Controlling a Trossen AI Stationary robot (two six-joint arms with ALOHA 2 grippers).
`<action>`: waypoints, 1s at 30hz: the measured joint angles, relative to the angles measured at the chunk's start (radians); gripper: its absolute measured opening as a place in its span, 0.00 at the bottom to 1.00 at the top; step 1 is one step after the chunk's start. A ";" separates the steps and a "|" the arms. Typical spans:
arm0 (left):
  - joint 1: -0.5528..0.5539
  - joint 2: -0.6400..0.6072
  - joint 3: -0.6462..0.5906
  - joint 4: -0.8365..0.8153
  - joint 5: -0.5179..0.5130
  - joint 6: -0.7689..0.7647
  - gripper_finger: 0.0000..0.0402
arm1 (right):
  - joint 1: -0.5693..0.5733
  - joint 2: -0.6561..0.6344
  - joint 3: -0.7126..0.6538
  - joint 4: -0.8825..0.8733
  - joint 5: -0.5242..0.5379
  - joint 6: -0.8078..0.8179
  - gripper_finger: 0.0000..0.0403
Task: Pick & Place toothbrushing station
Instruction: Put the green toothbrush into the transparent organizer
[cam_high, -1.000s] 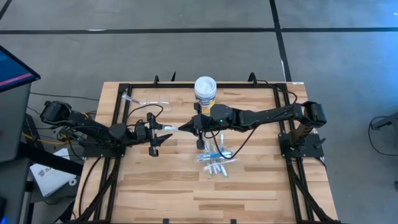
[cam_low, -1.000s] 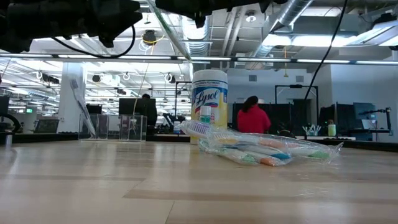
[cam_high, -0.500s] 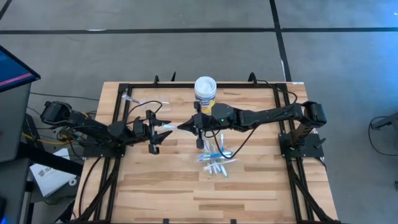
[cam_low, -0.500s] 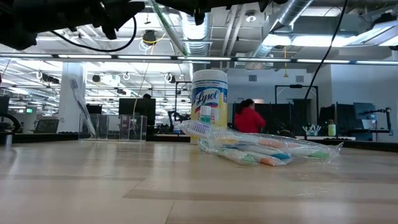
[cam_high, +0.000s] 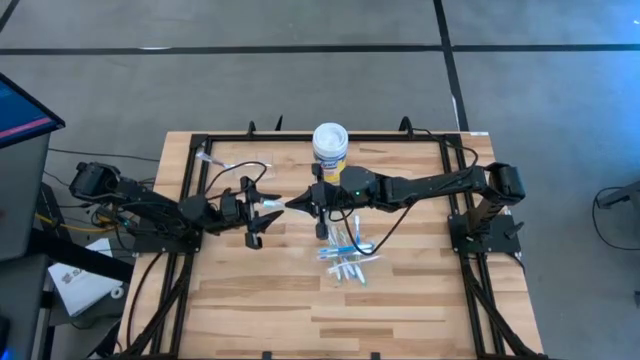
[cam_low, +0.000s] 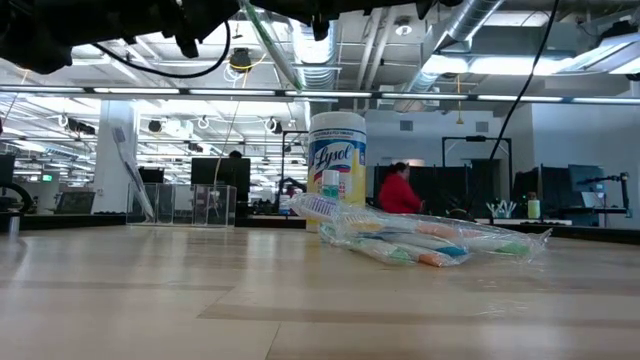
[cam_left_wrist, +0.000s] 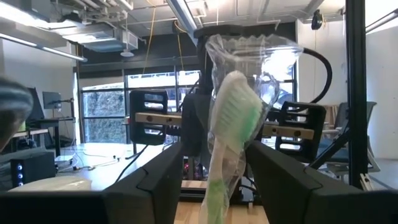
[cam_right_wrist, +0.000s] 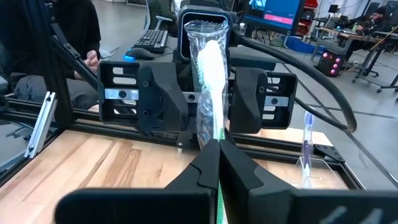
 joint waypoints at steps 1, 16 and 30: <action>0.000 0.000 0.000 0.000 0.000 0.000 0.41 | 0.000 0.000 0.000 0.000 0.000 0.000 0.00; 0.000 0.000 0.000 -0.001 -0.001 0.000 0.03 | 0.000 0.000 0.000 -0.016 0.000 0.000 0.00; 0.000 0.000 -0.001 0.005 -0.030 -0.001 0.01 | -0.026 0.000 0.000 -0.053 -0.003 0.023 0.05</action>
